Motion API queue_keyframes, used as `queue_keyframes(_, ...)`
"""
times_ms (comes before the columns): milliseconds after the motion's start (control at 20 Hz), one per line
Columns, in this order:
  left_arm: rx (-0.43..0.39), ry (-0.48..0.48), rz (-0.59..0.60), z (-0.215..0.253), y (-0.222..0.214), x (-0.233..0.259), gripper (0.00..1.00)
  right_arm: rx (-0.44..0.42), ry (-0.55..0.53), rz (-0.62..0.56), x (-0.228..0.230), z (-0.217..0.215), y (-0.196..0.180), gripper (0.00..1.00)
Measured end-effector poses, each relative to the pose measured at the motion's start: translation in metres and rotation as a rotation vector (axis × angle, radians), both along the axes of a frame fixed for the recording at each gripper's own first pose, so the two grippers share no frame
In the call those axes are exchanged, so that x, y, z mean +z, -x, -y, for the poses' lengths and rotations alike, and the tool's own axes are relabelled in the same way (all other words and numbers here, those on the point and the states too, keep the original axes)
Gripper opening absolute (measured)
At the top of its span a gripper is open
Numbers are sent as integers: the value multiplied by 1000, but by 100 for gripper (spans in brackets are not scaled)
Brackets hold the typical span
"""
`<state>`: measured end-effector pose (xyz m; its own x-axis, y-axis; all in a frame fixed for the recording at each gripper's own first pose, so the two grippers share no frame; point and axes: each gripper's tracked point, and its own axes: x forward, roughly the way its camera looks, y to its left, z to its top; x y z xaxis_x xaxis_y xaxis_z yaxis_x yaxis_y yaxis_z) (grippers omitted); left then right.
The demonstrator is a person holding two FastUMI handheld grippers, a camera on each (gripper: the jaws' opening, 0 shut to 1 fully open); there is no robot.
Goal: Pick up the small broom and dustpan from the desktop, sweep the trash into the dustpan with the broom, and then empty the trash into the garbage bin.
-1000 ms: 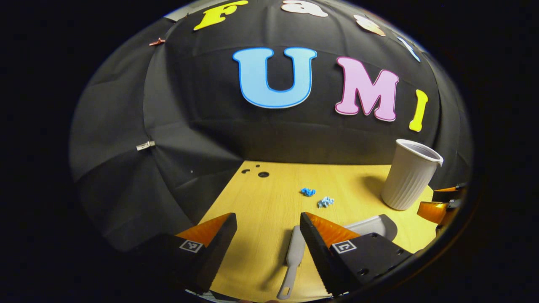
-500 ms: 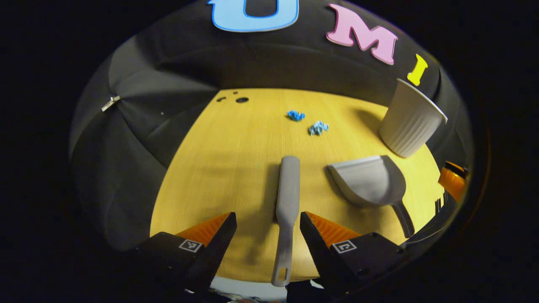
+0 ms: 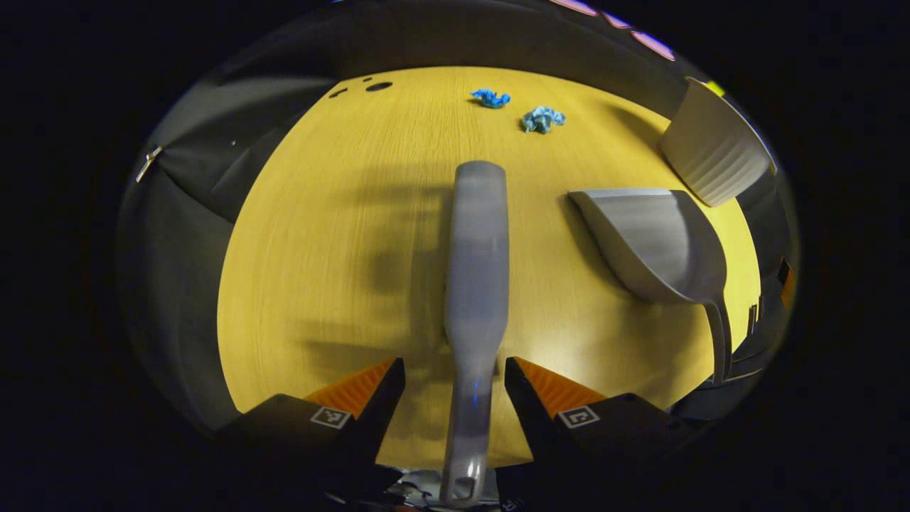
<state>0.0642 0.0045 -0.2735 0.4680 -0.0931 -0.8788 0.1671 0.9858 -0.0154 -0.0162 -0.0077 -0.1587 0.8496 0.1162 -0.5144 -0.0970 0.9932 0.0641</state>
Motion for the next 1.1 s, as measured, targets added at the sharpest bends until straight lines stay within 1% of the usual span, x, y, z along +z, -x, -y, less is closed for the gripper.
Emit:
queue_keyframes(50,7,-8,-12,0,-2,-3,84,12,-4,-14,-4,-1,0,99)
queue_keyframes(100,9,-16,-19,2,-4,-5,72,22,-6,-27,-7,-3,-1,99)
queue_keyframes(150,10,-18,-22,5,-6,-3,67,30,-1,-38,-10,-4,-3,99)
queue_keyframes(200,3,-24,-27,7,-7,-5,65,33,8,-53,-14,-5,-4,99)
queue_keyframes(300,-26,-29,-32,12,-10,-2,48,39,17,-90,-23,-9,-5,99)
queue_keyframes(400,-31,-49,-56,12,-11,-5,30,40,31,-156,-41,-14,-3,99)
queue_keyframes(450,-32,-56,-62,11,-10,-4,31,36,41,-190,-49,-17,0,99)
queue_keyframes(500,-46,-60,-53,12,-11,-3,28,30,73,-227,-59,-17,3,99)
queue_keyframes(600,-56,-55,-40,12,-11,-4,28,12,116,-289,-78,-19,1,99)
queue_keyframes(700,-44,-39,-37,12,-12,-4,27,-7,136,-350,-98,-19,-3,99)
queue_keyframes(800,-48,-28,-28,13,-12,-4,27,-30,130,-399,-114,-20,-5,99)
queue_keyframes(850,-52,-29,-23,12,-11,-4,27,-40,123,-420,-119,-22,-8,99)
queue_keyframes(900,-58,-34,-19,13,-11,-4,29,-49,132,-435,-123,-21,-11,99)
queue_keyframes(950,-63,-39,-17,12,-11,-5,28,-53,143,-443,-125,-19,-15,99)
queue_keyframes(1100,-65,-44,-8,13,-12,-5,27,-57,153,-474,-135,-20,-24,99)
